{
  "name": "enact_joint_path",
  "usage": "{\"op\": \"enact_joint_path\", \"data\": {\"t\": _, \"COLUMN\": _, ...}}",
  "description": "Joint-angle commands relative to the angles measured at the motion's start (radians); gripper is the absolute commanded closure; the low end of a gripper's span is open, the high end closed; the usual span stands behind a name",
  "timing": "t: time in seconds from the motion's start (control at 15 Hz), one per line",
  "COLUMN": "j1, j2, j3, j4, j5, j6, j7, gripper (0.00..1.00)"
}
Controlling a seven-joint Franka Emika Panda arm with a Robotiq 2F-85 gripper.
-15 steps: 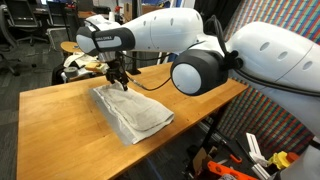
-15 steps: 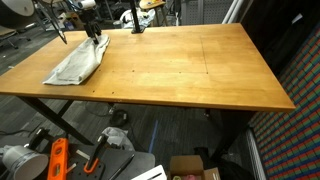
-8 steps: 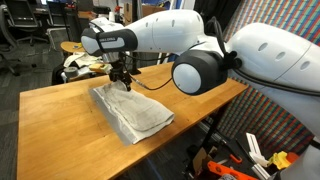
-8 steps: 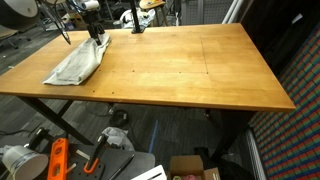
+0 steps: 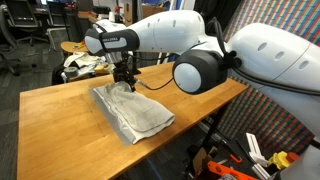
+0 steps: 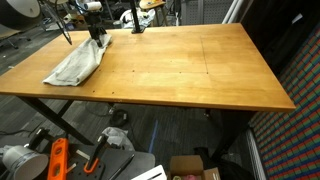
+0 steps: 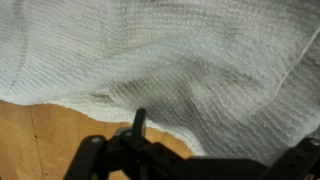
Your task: Fold the cloth on the table
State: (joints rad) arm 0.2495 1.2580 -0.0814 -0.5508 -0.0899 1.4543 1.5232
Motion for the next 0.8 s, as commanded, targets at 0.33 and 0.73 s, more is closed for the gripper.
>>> {"op": "enact_joint_path", "data": {"t": 0.33, "j1": -0.008, "j2": 0.036, "j3": -0.021, "j4": 0.062, "j5": -0.017, "j6": -0.015, "j7": 0.018, "gripper": 0.00}}
{"op": "enact_joint_path", "data": {"t": 0.73, "j1": -0.014, "j2": 0.034, "j3": -0.037, "j4": 0.058, "j5": -0.044, "j6": -0.021, "j7": -0.032, "gripper": 0.00}}
